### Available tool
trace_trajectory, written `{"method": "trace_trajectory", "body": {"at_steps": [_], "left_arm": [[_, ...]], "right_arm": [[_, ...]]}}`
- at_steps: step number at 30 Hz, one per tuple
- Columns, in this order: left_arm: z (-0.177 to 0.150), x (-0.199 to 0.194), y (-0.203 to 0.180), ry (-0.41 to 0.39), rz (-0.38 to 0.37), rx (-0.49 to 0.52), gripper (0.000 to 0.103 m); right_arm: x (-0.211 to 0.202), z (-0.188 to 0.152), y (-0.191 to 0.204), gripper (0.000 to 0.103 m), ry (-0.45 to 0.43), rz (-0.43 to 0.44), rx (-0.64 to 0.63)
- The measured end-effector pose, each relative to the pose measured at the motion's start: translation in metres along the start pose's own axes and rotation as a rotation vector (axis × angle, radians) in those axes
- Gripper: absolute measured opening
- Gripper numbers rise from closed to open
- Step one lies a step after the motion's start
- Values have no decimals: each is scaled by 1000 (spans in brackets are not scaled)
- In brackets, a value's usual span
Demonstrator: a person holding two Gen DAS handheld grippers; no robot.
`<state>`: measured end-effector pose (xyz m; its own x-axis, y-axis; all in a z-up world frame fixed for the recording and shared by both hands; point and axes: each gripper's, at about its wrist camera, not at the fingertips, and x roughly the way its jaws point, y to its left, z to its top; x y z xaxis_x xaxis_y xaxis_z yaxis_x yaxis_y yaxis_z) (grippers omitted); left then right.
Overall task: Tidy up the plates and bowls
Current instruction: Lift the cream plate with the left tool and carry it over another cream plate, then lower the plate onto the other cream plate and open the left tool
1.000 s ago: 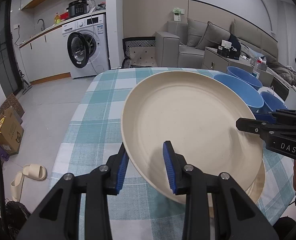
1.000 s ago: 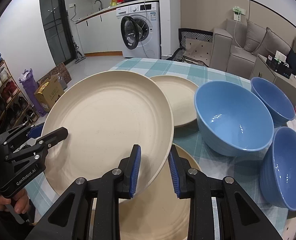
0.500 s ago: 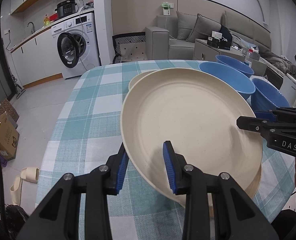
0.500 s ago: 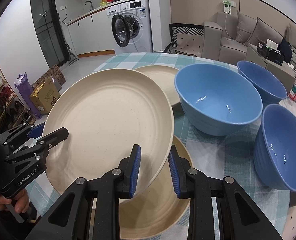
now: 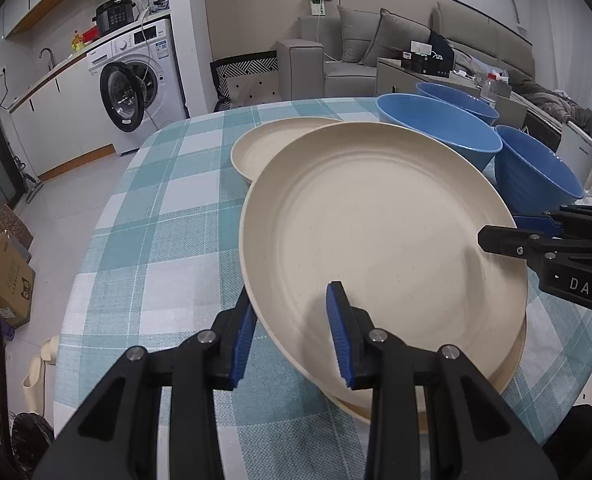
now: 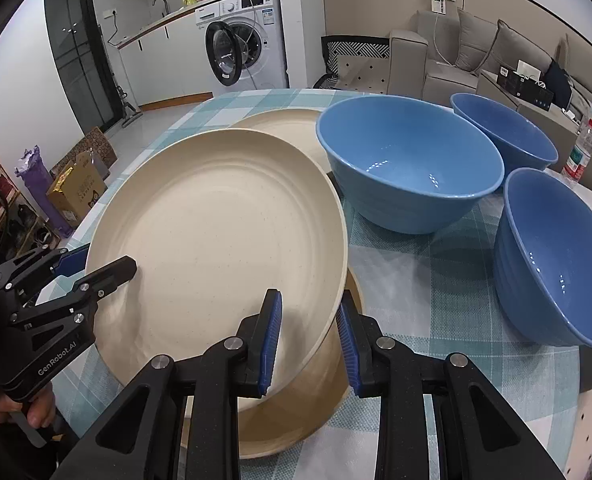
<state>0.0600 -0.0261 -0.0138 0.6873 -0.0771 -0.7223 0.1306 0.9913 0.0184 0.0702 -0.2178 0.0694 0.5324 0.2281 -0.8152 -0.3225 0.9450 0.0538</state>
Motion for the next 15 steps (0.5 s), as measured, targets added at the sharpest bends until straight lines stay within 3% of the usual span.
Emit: {"method": "trace_trajectory", "body": {"at_steps": [15], "left_arm": [[-8,9,-13,34,-11,34,34]], "right_arm": [[7,-15,-4,29,29,-42,1]]}}
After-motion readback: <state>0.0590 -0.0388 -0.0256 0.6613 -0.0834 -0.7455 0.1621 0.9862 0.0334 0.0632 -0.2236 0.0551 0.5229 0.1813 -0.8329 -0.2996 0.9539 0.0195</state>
